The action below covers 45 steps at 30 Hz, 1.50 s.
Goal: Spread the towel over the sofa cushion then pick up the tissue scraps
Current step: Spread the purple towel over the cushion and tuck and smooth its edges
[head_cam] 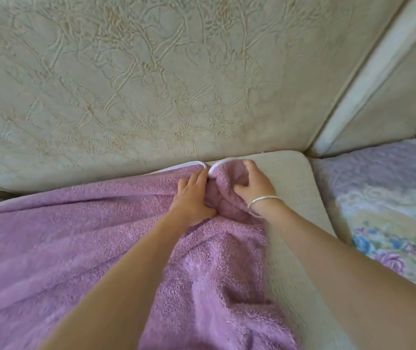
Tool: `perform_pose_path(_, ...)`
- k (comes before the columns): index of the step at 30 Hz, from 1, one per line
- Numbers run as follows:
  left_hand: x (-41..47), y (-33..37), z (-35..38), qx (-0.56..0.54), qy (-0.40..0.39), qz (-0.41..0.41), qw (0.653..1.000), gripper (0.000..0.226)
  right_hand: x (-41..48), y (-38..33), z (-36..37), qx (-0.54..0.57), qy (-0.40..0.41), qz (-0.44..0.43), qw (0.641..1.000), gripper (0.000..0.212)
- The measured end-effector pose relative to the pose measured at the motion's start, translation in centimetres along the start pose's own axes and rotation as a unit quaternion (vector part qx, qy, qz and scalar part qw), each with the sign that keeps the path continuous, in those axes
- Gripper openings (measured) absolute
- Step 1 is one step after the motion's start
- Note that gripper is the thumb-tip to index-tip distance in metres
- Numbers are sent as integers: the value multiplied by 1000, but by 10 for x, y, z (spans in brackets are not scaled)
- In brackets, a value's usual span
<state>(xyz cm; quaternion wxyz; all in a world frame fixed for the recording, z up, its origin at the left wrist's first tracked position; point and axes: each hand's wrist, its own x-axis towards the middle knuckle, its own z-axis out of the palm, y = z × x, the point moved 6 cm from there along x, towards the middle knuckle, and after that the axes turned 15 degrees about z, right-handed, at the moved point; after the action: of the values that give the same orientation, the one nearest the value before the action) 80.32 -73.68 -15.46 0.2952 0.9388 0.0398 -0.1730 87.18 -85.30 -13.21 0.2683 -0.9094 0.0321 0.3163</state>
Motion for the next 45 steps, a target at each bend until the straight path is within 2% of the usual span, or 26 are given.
perform_pose_path(3,0,9,-6,5,-1,0,1000,101,-7,-6,-5,-60,41,-13,997,26)
perform_pose_path(6,7,21,-20,-14,59,-5,998,104,-13,-12,-30,-123,129,5,984,29)
perform_pose_path(8,13,26,-29,-29,103,-14,994,104,-9,-15,-50,-120,176,18,977,31)
perform_pose_path(11,14,29,-34,-15,113,-26,993,102,0,-16,-83,-128,232,25,964,28)
perform_pose_path(13,13,31,-33,-9,111,-23,994,99,4,-18,-99,-167,255,-11,952,31)
perform_pose_path(14,14,30,-30,-11,110,-22,994,99,6,-21,-101,-180,252,-48,950,30)
perform_pose_path(16,15,30,-24,-16,107,-24,994,100,8,-26,-98,-131,203,-126,962,23)
perform_pose_path(18,15,29,-20,-24,110,-20,993,103,8,-29,-91,-49,132,-160,977,38)
perform_pose_path(20,15,27,-17,-28,111,-18,993,106,12,-28,-88,-31,122,-152,980,48)
perform_pose_path(23,16,23,-10,-17,92,-28,995,101,20,-17,-86,-121,163,-90,975,39)
perform_pose_path(24,17,23,-5,0,74,-26,997,94,23,-13,-83,-127,143,-71,979,34)
perform_pose_path(25,17,22,-1,22,51,-20,998,85,27,-8,-78,-117,90,-57,987,31)
perform_pose_path(27,20,18,8,55,12,-10,998,69,30,4,-58,-78,-62,-28,995,23)
perform_pose_path(29,24,12,13,49,-4,-14,999,60,25,18,-42,-31,-185,1,982,10)
perform_pose_path(31,26,8,14,36,-9,-24,999,55,21,33,-35,51,-284,20,957,19)
perform_pose_path(33,27,8,16,17,-7,-27,999,54,16,40,-34,45,-339,0,940,28)
perform_pose_path(34,27,8,14,3,4,-32,999,54,15,41,-37,6,-330,-19,944,29)
perform_pose_path(36,26,10,5,-7,62,-35,997,51,19,38,-46,-80,-235,-66,967,36)
perform_pose_path(38,24,27,-11,27,144,32,989,51,19,29,-50,-108,-143,-119,977,42)
perform_pose_path(39,24,40,-17,48,164,88,981,59,16,26,-49,-90,-125,-131,979,43)
perform_pose_path(41,26,63,-24,87,135,159,974,74,8,19,-51,-51,-89,-147,984,45)
perform_pose_path(45,25,74,-37,71,90,160,980,41,-10,7,-81,-66,83,-168,980,41)
